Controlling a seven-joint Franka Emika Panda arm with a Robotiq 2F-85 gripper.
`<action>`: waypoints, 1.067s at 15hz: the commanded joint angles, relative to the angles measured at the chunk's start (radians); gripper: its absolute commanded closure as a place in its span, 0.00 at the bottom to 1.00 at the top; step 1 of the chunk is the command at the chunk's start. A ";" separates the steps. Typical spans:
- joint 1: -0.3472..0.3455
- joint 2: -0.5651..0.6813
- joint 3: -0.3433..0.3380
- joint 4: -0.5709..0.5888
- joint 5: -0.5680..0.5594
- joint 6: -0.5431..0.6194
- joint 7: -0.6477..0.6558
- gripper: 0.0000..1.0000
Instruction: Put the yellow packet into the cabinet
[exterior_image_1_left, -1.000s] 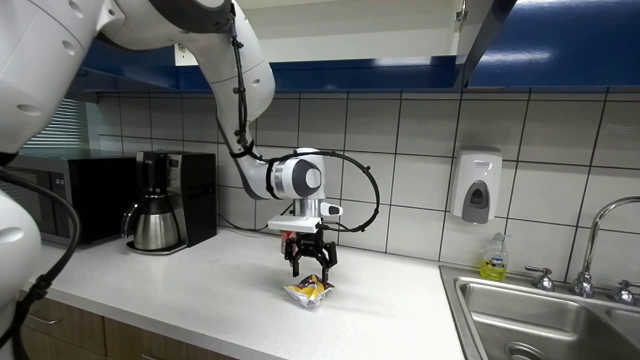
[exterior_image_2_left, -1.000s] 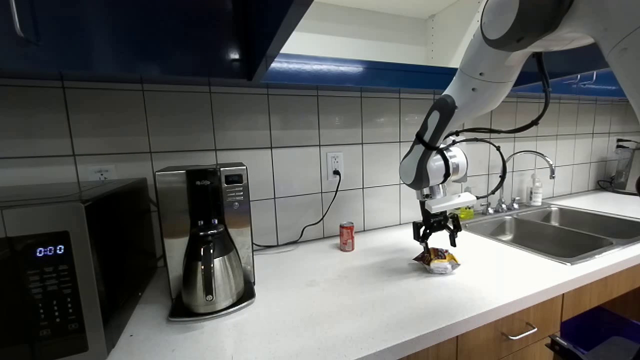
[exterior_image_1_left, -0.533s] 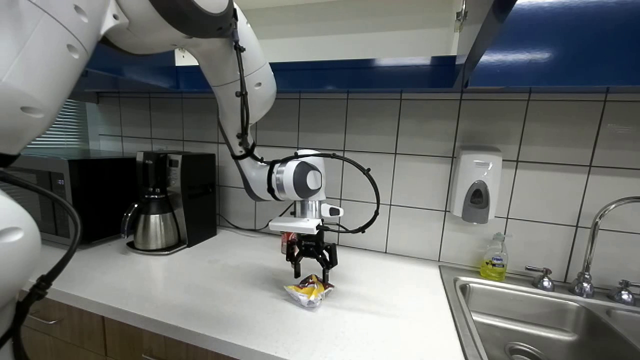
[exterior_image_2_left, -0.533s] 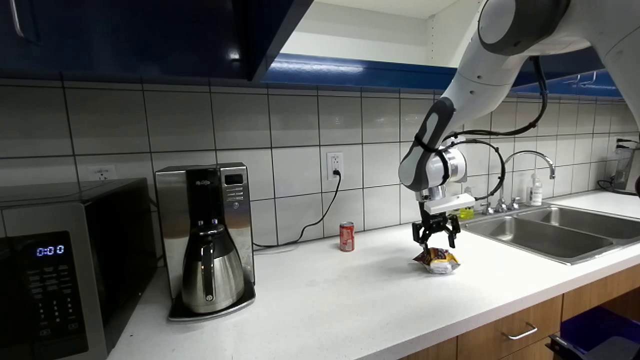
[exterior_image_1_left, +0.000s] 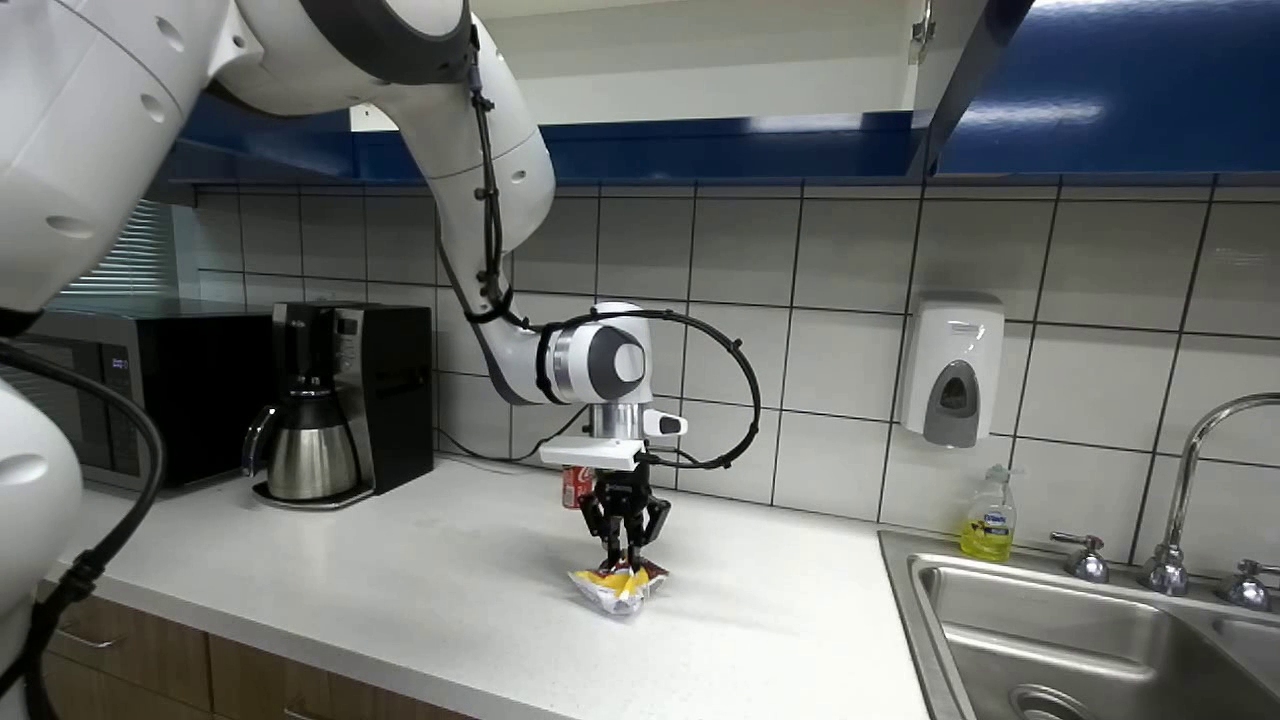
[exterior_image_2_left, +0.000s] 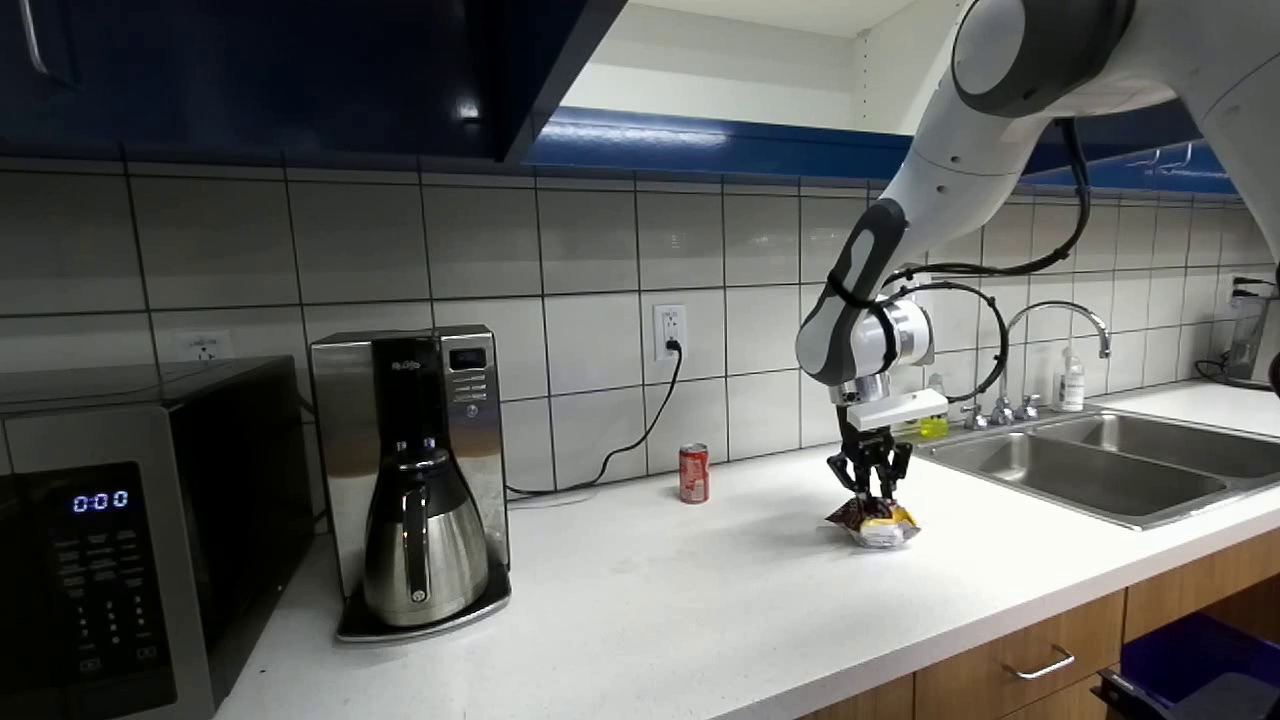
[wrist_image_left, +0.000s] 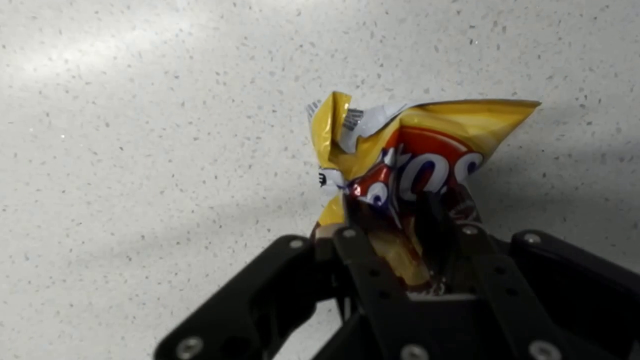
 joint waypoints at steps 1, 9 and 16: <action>-0.001 0.012 0.000 0.017 -0.001 0.008 0.019 0.98; 0.000 0.010 -0.001 0.014 0.000 0.012 0.024 1.00; 0.012 -0.029 -0.001 0.016 -0.011 -0.002 0.028 1.00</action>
